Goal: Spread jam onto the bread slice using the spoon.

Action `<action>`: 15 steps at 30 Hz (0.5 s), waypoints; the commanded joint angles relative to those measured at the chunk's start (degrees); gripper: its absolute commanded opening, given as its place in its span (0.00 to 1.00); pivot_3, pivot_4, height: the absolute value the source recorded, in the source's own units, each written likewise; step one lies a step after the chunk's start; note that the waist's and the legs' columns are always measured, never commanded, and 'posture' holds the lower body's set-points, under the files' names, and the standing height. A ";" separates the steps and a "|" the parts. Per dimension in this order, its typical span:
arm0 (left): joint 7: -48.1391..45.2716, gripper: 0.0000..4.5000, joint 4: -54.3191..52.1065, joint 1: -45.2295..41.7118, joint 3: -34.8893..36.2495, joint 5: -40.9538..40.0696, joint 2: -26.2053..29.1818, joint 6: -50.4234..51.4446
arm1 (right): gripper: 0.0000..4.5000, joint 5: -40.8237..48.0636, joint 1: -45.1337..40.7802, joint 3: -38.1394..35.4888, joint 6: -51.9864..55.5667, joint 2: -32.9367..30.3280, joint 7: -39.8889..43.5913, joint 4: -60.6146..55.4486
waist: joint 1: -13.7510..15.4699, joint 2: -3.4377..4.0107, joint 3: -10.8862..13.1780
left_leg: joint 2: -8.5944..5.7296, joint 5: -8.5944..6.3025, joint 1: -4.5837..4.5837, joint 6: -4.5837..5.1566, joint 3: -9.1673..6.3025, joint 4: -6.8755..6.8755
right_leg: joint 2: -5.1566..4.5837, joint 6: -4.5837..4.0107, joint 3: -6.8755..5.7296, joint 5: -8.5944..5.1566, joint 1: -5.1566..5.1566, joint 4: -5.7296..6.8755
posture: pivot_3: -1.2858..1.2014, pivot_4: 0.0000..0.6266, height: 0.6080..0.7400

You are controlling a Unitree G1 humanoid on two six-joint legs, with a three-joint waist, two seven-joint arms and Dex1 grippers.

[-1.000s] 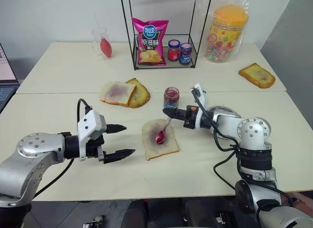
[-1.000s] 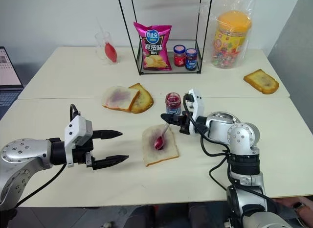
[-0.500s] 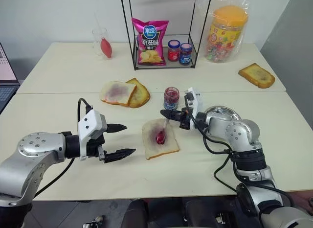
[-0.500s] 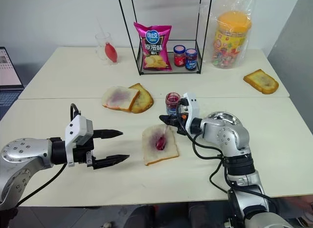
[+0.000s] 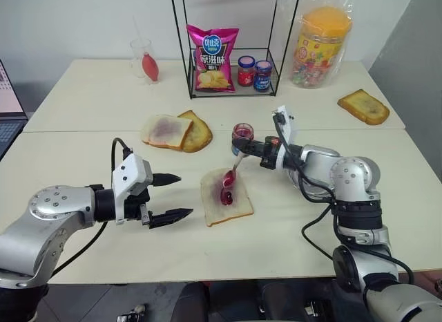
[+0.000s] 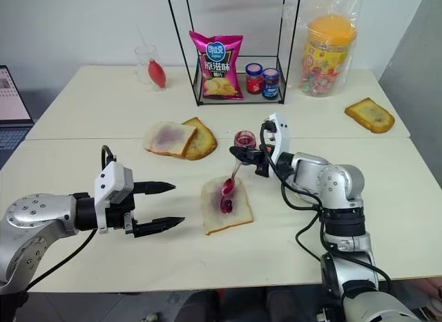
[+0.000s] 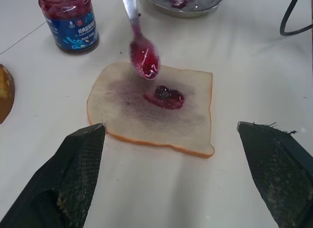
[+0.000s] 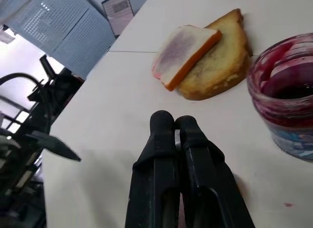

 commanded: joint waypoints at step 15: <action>-0.16 1.00 0.18 -1.43 -0.25 0.15 0.38 -1.26 | 0.00 -5.24 3.42 4.22 -7.34 0.30 2.99 2.47 | -0.03 -0.01 0.00 | -0.01 0.00 0.01 0.00 0.00 0.03 | 0.00 0.00 0.00 0.00 0.01 0.01 | 0.52 0.24 1.00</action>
